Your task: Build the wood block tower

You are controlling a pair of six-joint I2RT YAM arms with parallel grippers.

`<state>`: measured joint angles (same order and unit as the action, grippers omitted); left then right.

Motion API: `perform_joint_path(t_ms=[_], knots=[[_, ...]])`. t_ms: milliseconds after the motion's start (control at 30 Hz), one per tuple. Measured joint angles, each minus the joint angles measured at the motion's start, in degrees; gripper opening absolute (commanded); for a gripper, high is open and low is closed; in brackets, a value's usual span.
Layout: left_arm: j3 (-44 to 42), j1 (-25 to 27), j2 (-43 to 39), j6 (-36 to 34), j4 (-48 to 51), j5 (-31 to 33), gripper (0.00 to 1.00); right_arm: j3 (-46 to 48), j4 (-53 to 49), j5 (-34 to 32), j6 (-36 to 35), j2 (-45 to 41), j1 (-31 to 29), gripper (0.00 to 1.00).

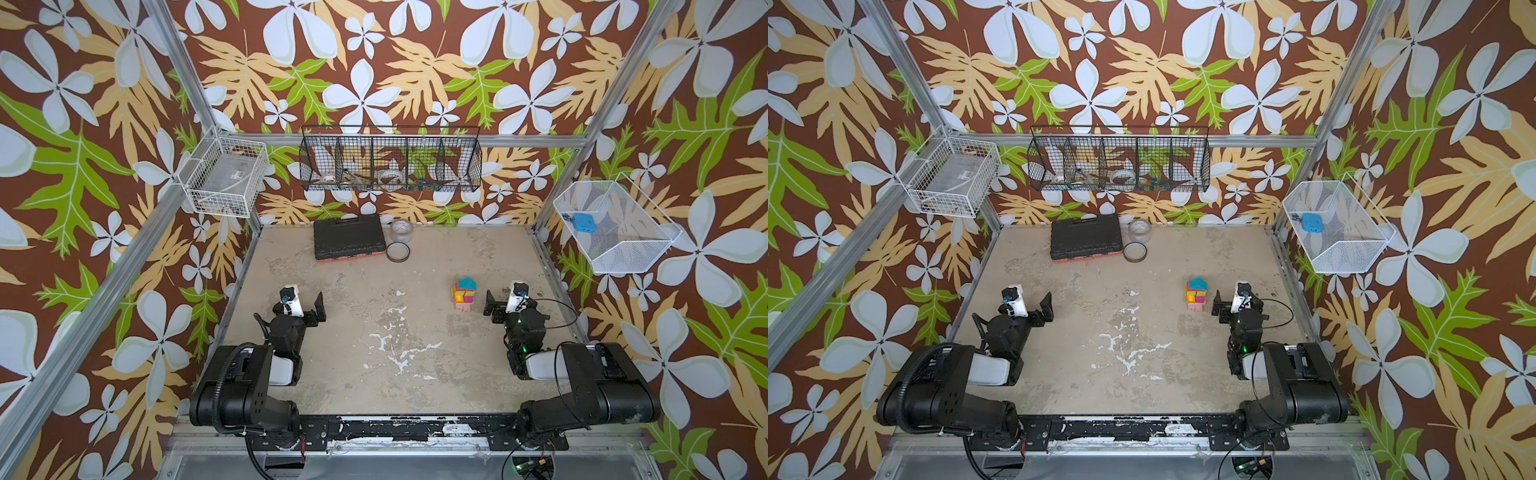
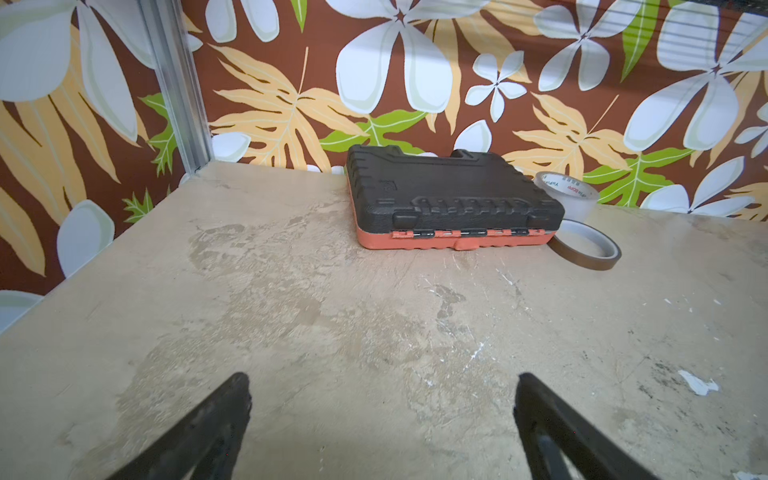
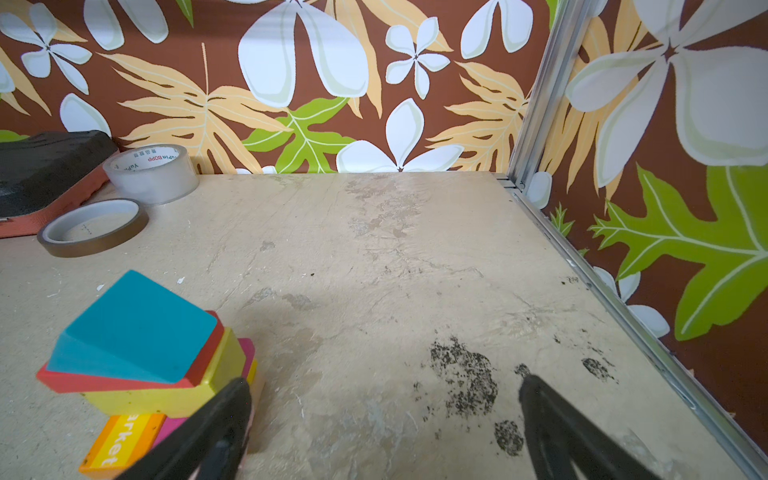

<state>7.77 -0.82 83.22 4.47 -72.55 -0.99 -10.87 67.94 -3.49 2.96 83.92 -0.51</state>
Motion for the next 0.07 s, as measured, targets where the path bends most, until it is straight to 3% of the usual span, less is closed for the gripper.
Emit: perform_joint_path(t_ms=[67], knots=[[0.0,0.0,-0.1,0.0,-0.5,-0.5,1.00,-0.1,-0.2,-0.2,0.0,0.1,-0.1,1.00]])
